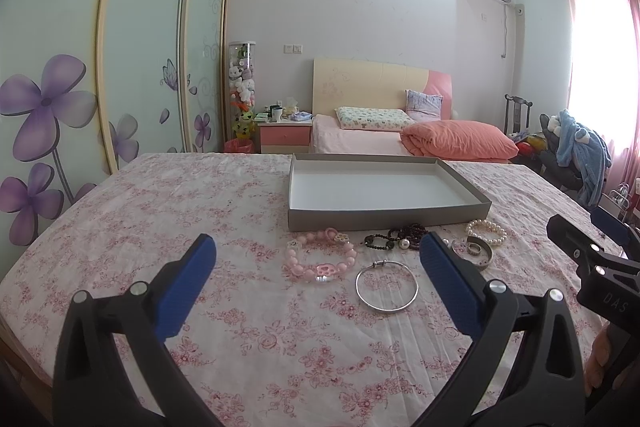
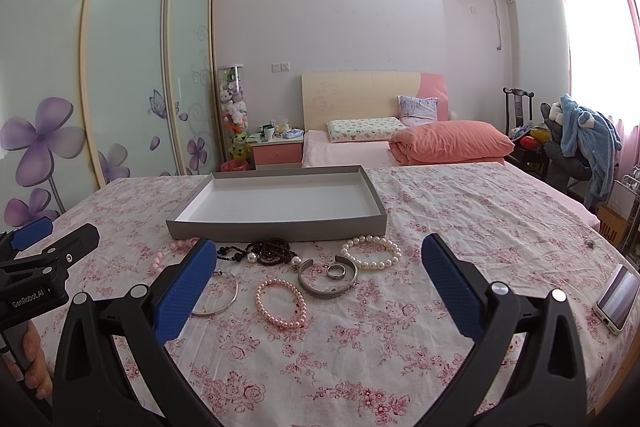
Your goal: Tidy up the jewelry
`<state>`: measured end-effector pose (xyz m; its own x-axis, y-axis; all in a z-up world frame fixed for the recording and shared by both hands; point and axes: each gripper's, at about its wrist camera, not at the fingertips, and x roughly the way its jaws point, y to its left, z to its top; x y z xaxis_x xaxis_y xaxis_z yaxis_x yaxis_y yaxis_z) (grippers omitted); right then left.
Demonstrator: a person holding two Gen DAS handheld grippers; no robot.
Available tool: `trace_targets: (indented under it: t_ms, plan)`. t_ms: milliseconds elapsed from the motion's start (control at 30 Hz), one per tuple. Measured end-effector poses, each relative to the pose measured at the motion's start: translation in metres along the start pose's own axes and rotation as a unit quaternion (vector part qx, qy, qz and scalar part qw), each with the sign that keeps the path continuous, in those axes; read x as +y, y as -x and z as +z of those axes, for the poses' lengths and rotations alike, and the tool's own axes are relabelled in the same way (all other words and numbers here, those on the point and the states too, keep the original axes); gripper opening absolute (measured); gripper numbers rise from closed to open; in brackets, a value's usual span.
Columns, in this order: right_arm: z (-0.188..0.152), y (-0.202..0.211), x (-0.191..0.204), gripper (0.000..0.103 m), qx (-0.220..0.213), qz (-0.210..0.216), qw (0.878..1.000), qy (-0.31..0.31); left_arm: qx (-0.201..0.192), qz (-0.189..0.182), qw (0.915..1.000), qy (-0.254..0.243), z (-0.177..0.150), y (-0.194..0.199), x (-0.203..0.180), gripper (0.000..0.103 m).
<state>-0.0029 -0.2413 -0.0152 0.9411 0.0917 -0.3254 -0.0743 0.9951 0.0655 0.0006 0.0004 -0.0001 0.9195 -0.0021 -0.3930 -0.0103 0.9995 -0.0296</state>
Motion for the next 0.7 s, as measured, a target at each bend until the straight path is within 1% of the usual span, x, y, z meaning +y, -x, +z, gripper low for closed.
trace_targets:
  t_ms: [700]
  plan:
    - [-0.0003, -0.0008, -0.0001, 0.101, 0.003, 0.0, 1.0, -0.003, 0.002, 0.0, 1.0, 0.0, -0.0066, 0.0, 0.0017, 0.099]
